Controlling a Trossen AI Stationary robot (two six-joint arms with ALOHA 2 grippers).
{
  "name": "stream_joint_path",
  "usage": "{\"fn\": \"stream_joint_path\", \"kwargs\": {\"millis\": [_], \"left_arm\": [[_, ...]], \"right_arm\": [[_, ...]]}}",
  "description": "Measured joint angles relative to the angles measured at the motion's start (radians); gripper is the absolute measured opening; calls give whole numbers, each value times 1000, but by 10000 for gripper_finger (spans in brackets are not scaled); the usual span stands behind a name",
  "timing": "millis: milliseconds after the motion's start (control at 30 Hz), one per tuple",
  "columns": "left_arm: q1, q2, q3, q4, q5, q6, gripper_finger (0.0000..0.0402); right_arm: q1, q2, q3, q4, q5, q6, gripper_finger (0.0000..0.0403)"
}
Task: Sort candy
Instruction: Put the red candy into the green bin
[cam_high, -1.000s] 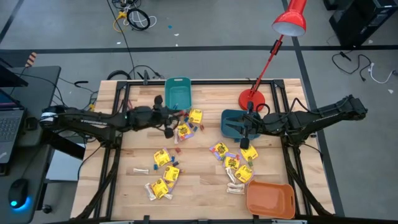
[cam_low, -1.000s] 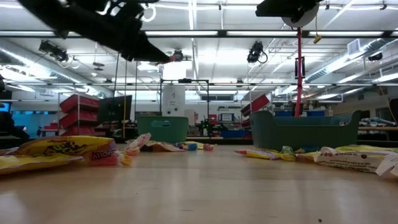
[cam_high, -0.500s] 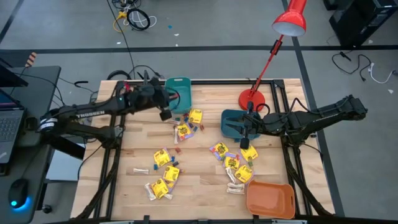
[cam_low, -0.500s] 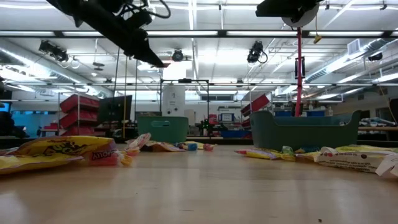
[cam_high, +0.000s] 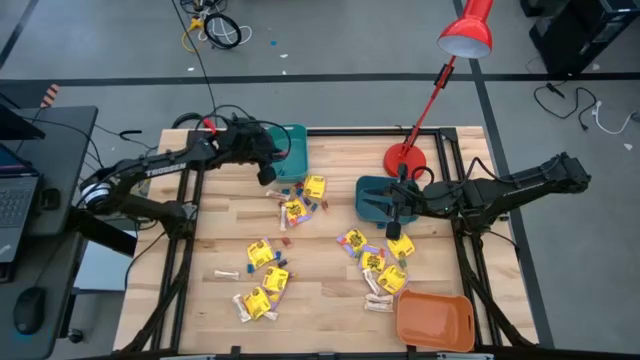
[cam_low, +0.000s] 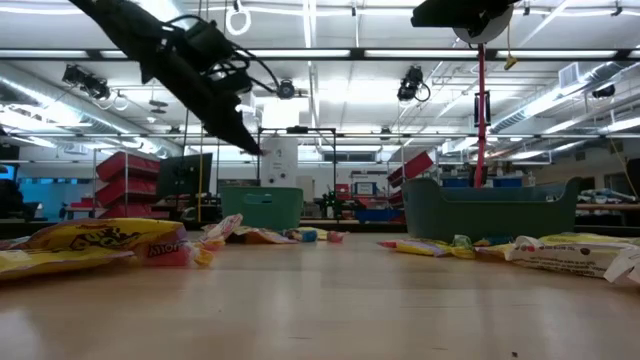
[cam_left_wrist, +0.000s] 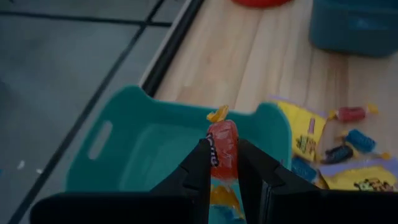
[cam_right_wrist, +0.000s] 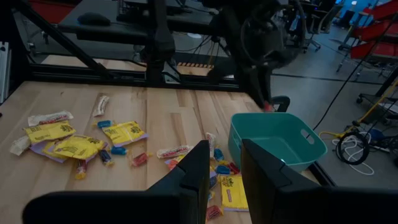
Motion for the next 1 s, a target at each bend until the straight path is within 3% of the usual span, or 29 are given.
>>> {"fn": "stream_joint_path", "kwargs": {"millis": [433, 1000], "left_arm": [[18, 37, 0, -107, 6, 2, 58], [9, 74, 0, -100, 19, -23, 58]], "right_arm": [[0, 0, 0, -15, 0, 0, 77], [0, 0, 0, -16, 0, 0, 77]]}}
